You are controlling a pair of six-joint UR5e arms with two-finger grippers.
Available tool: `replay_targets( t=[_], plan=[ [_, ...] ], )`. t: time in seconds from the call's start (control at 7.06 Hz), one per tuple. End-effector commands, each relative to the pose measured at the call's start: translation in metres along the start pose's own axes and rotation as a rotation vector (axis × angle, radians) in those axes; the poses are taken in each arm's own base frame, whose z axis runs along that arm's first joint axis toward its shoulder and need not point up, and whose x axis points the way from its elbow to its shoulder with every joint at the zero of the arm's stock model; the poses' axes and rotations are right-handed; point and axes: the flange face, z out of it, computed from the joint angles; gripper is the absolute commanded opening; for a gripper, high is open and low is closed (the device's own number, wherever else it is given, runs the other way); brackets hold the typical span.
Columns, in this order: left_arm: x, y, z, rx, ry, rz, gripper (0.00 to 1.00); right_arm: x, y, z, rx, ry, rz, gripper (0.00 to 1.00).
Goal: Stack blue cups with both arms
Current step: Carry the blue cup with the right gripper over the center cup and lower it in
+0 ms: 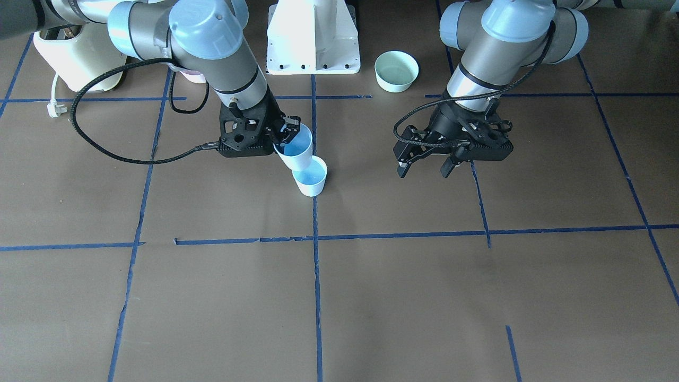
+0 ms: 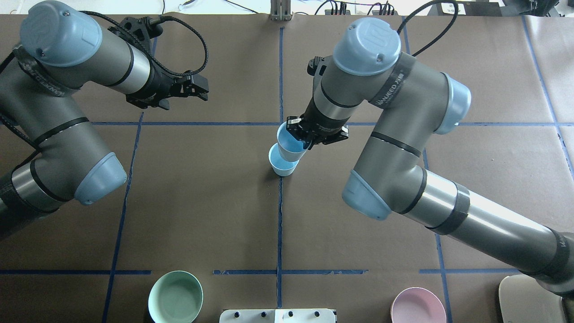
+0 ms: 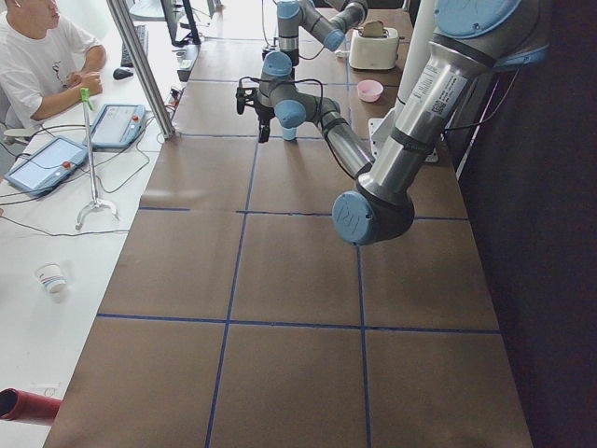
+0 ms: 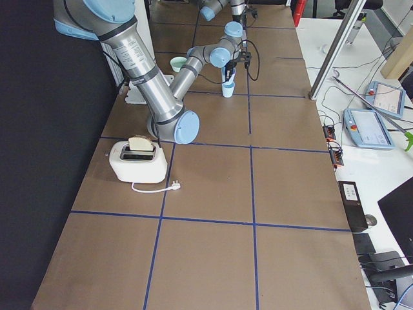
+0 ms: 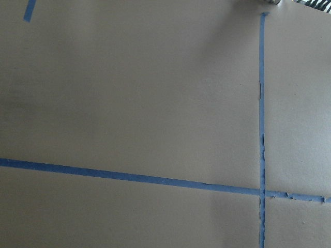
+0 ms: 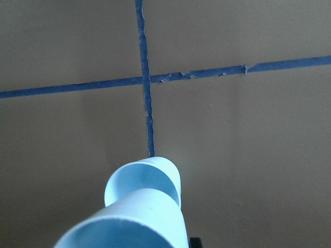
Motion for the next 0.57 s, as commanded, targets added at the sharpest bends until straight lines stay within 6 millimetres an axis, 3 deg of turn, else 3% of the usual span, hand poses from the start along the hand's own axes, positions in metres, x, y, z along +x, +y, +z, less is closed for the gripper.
replay_targets(
  t=[0.0,0.42],
  plan=[
    [-0.0004,0.0010,0.0016,-0.002,-0.002,0.000,1.00,-0.0288,-0.0087,0.0182,0.010,0.029,0.012,0.00],
    [-0.0009,0.0003,0.0034,-0.001,0.001,0.000,1.00,-0.0234,-0.0060,0.0247,0.006,0.041,0.014,0.00]
  ],
)
